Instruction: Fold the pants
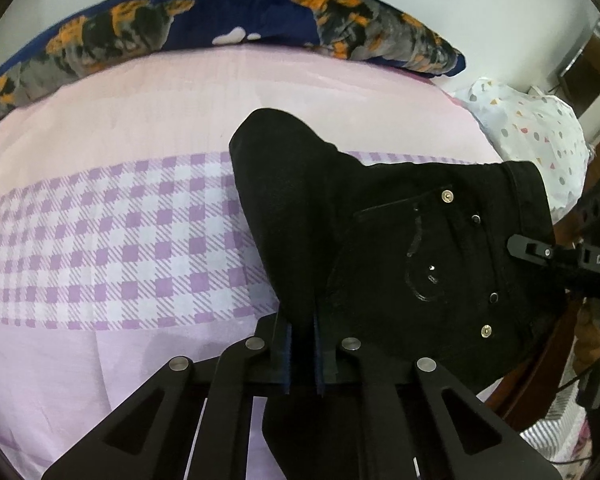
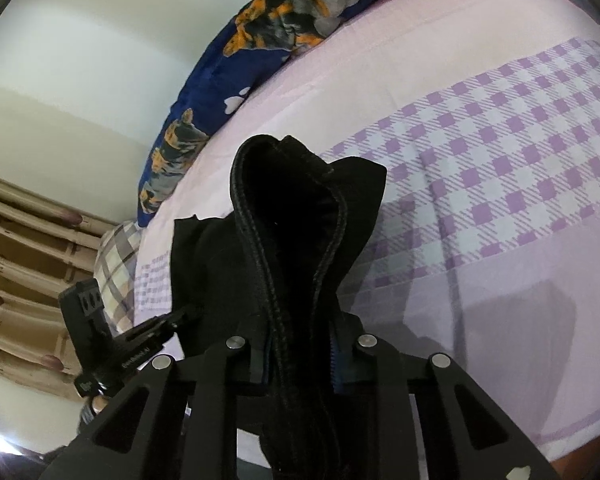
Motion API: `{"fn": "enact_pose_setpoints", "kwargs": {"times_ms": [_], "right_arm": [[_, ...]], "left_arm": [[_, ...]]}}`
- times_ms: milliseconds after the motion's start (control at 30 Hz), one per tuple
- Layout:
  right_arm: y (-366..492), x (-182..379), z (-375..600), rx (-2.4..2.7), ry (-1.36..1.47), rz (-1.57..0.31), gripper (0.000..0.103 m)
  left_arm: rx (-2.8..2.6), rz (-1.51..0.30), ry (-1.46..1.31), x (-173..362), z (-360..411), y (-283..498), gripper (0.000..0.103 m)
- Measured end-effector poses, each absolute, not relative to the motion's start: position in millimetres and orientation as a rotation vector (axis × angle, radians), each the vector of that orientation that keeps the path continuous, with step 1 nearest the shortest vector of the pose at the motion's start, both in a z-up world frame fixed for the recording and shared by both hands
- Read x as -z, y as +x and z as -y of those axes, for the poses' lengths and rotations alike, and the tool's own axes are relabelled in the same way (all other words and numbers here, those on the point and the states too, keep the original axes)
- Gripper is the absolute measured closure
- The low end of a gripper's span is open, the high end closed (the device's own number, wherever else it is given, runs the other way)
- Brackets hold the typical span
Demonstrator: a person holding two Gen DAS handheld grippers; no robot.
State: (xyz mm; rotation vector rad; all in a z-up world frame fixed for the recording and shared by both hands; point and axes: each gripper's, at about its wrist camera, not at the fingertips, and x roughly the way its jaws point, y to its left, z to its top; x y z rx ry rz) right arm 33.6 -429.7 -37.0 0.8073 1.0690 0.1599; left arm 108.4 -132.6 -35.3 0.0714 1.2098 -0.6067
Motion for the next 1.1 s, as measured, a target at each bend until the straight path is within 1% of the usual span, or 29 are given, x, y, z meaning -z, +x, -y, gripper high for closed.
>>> {"fn": "enact_pose_setpoints", "kwargs": {"times_ms": [333, 1100], "right_arm": [[38.9, 15.5, 402.0, -0.189, 0.812, -1.053, 0.084], [102.4, 8.8, 314.7, -0.344, 0.796, -1.048, 0.084]], "left_arm": [[0.618, -1.174, 0.006, 15.3, 110.0, 104.3, 0.096], [0.475, -1.084, -0.062, -19.1, 9.0, 133.3, 0.096]]}}
